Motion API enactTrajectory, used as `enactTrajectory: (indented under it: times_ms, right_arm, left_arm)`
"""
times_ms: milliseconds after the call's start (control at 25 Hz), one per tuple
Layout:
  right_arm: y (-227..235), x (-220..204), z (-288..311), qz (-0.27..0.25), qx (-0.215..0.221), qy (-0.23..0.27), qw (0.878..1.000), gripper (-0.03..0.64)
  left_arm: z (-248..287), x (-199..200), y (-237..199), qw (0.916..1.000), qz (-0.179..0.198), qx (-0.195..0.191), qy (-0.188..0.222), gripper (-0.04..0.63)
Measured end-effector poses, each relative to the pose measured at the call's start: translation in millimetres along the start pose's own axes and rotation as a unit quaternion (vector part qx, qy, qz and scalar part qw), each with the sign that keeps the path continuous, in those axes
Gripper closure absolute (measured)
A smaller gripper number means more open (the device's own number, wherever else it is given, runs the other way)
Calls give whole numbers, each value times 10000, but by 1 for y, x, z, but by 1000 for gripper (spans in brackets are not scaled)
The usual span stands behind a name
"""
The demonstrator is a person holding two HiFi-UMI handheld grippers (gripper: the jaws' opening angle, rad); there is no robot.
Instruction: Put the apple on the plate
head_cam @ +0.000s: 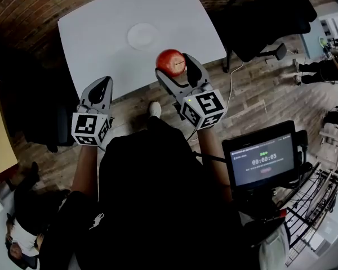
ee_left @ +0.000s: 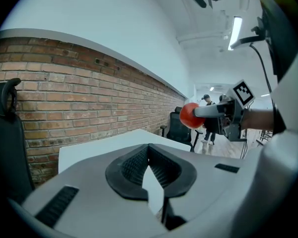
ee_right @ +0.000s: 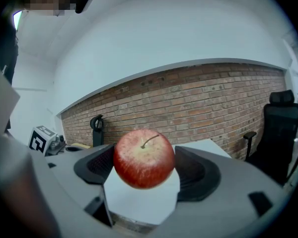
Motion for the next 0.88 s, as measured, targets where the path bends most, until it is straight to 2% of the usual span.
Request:
enactTrajectory:
  times_ms: [120,200,880]
  right_arm:
    - [50,-7,18,51,43,-74,9999,238]
    - [64,-9,23,60,86,-95,9999,238]
    - [50,-6,27,-63,469,-78,9988,238]
  left_arm:
    - [51,-1,7,10000,-33,13,-81,589]
    - [64,-3,9,9999,-46,48,-113,589]
    - [46,4,13,9996,-33,252,-105,589]
Point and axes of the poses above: the fingertips, and each gripper's own axes: z forward along the fingers, y to its right, x out of its top, the point moved 1 cm from there along -z, backward along the fingers, and after that the axes turned 3 degrees about x, right-handed, at the moved point
